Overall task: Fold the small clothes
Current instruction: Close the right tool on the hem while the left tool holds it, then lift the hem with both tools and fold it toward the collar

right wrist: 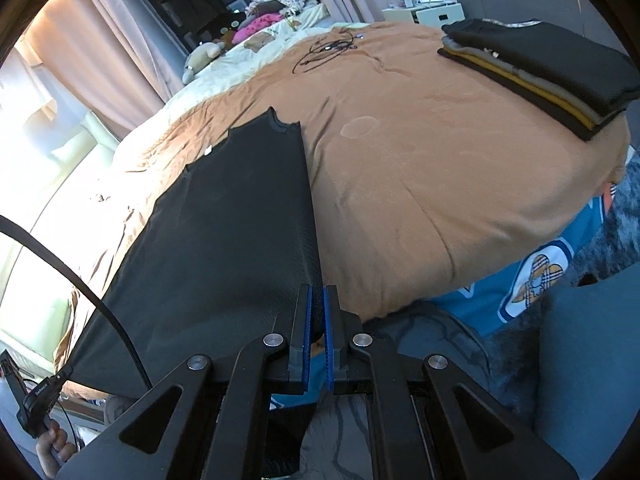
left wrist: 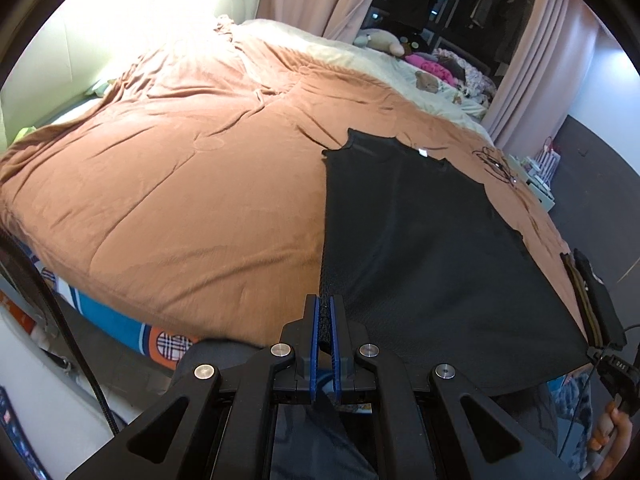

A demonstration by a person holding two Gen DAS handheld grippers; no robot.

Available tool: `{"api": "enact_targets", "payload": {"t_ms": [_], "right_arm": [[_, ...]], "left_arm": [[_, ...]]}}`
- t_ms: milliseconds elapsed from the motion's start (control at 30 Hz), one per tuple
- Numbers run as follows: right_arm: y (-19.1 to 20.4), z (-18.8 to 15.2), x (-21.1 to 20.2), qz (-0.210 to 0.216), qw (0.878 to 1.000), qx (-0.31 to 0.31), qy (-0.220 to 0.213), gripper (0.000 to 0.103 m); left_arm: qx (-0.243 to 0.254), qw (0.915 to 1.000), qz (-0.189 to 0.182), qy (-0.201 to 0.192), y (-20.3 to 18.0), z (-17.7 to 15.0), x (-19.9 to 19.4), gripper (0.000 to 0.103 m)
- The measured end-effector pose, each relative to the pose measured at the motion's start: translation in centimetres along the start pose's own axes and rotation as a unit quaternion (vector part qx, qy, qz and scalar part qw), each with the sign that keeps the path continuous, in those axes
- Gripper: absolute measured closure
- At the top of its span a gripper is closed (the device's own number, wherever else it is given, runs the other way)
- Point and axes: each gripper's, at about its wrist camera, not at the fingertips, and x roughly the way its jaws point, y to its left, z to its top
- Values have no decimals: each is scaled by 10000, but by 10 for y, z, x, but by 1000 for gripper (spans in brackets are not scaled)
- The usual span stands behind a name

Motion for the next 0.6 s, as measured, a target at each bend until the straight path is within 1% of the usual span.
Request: {"api": "enact_targets", "payload": {"t_ms": [233,400,467,600], "right_arm": [[-9,-29,-28,-12,9997,-175,-145,101],[-16,-43,-40,-2,9996,-216,-194,101],[-15,-44,-41,-16,9994,-262,-206,101],[-12,-40,-39,-55,9993,-318,-206,101]], "left_arm": [[64,9999,-37,-81,3,-20,-18,98],[87,9999,-29,-103,7,-24,-20,98],[68,9999,-18,-103,8,-28,-20,98],[62,9999,33,-101,7,-26,-14,98]]}}
